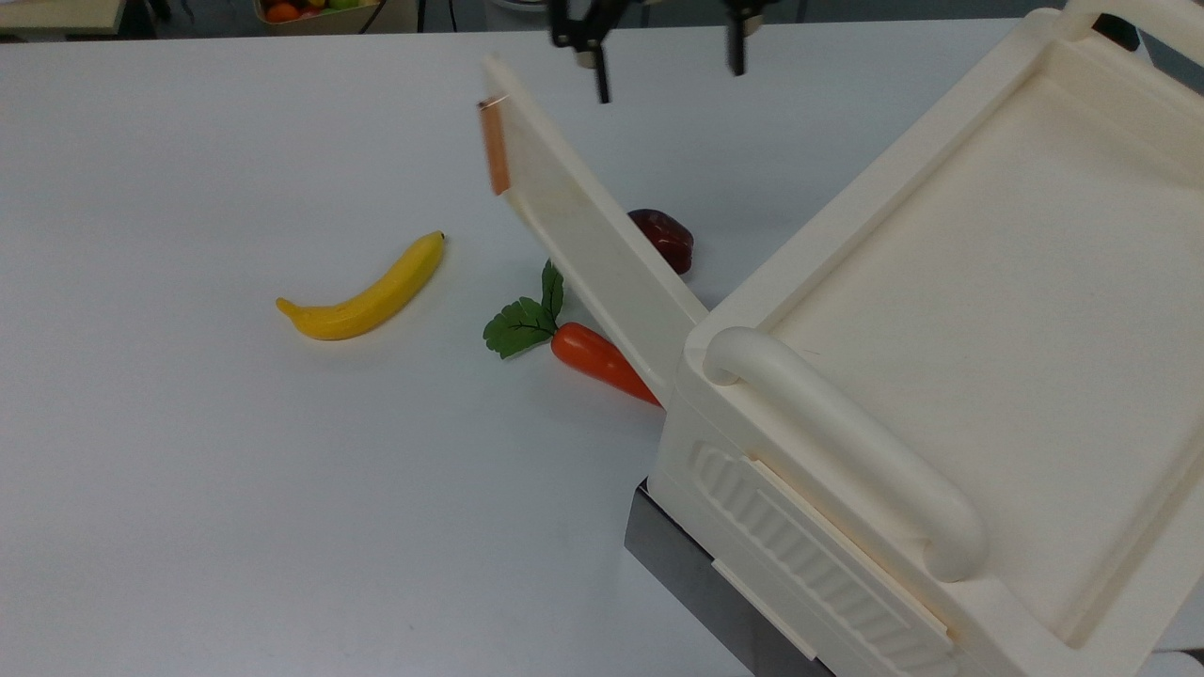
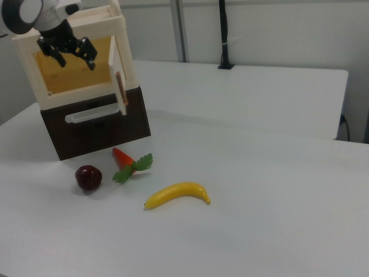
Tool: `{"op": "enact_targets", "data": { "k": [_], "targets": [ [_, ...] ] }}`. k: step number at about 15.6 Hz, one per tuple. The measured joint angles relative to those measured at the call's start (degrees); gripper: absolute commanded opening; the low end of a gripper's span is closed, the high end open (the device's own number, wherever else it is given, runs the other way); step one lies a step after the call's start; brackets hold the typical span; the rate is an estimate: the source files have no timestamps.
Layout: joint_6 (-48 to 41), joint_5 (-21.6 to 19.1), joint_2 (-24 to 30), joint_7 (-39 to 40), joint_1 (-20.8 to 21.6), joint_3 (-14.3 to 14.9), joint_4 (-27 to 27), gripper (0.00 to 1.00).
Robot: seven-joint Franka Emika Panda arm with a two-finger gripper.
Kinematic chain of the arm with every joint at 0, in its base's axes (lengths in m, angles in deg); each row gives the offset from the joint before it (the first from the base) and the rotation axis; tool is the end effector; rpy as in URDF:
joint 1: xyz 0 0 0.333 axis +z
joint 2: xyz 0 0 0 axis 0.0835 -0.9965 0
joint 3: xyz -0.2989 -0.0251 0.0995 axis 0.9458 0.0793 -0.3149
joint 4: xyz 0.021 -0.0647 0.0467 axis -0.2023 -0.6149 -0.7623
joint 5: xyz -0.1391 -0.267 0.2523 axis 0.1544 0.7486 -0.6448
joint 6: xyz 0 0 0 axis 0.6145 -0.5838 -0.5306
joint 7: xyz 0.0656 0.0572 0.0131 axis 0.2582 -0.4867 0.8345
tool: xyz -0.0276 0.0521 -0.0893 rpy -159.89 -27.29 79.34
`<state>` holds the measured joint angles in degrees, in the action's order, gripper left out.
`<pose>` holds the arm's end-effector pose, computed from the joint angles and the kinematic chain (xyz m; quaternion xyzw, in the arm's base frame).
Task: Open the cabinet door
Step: 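Push the door further around its hinge until it lies wide open, then release the door and lift the gripper away from it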
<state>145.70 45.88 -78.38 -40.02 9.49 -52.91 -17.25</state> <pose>0.6091 0.1543 0.6619 -0.9681 -0.1144 -0.2143 0.0617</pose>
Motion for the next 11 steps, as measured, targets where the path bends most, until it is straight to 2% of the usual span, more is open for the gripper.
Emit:
{"op": "enact_targets", "data": {
  "k": [6, 9, 11],
  "targets": [
    [-1.2, 1.06, -0.02, -0.02, -6.17, 0.2, -0.37, 1.0],
    [-7.35, 1.26, -0.03, -0.02, -8.24, 0.21, -0.42, 1.0],
    [-12.61, 2.87, -0.03, -0.05, -8.93, 0.22, -0.59, 1.0]
  ]
}}
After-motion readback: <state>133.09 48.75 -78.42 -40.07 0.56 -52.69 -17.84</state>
